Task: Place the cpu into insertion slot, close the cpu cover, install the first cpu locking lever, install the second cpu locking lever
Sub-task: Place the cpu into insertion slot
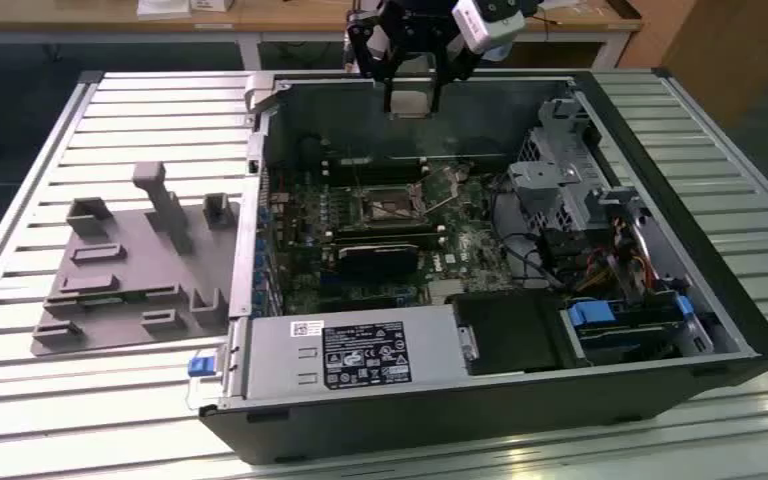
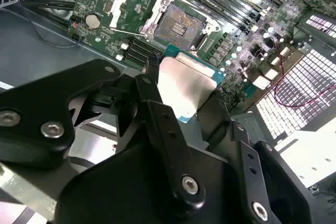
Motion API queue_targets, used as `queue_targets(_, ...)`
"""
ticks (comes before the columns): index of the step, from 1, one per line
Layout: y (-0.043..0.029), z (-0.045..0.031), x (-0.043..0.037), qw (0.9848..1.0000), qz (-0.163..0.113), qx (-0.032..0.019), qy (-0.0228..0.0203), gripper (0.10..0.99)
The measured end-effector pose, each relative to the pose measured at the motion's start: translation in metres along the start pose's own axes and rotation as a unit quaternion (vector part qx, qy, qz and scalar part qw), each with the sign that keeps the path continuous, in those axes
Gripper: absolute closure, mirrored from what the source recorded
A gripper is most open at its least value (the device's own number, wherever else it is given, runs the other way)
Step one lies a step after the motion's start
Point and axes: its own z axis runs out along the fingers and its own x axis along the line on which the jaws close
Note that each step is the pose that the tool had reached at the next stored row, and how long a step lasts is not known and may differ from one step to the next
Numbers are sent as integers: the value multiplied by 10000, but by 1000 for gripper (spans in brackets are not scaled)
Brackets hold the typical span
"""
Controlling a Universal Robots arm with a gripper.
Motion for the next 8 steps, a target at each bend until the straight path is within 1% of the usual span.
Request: queue_targets(8,0,0,0,10000,0,0,0,549)
